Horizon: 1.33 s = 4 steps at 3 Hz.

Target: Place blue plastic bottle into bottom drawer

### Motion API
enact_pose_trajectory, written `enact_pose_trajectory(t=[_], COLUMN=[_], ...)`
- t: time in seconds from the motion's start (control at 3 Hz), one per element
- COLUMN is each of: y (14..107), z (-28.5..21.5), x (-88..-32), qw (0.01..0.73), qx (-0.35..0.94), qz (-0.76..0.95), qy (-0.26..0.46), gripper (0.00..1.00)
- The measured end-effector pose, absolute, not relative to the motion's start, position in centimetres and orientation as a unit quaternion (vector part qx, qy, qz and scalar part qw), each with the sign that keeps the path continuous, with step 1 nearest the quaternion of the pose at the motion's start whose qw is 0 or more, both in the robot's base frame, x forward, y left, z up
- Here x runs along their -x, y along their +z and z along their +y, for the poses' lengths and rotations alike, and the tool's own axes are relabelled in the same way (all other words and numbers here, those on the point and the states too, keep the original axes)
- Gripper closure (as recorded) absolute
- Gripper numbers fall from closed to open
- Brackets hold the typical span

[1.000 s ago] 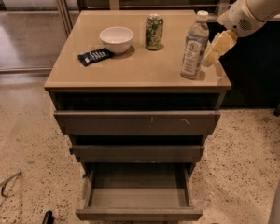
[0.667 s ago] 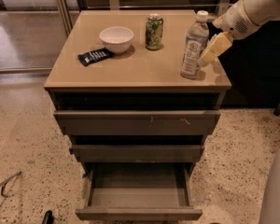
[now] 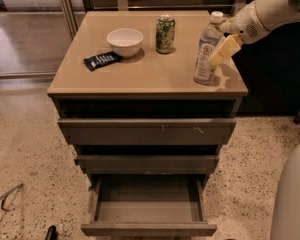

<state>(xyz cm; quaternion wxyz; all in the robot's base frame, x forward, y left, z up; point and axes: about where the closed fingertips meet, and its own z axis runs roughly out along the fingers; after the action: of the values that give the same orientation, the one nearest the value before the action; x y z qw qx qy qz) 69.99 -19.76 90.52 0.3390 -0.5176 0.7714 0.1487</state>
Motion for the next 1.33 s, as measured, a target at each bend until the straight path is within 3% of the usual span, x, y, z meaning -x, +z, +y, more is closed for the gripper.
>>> enact_pose_trajectory(t=[0.33,0.67,1.0,1.33], y=[91.00,91.07,91.07,91.06], z=[-18.73,-18.57,-18.57,-18.56], x=[-70.10,-70.11,-70.11,-70.12], qw=[0.348,0.349,0.349,0.349], qx=[0.518,0.518,0.518,0.518], qz=[0.765,0.764,0.764,0.764], qy=[0.162,0.163,0.163,0.163], gripper=[0.00,0.14,0.37,0.68])
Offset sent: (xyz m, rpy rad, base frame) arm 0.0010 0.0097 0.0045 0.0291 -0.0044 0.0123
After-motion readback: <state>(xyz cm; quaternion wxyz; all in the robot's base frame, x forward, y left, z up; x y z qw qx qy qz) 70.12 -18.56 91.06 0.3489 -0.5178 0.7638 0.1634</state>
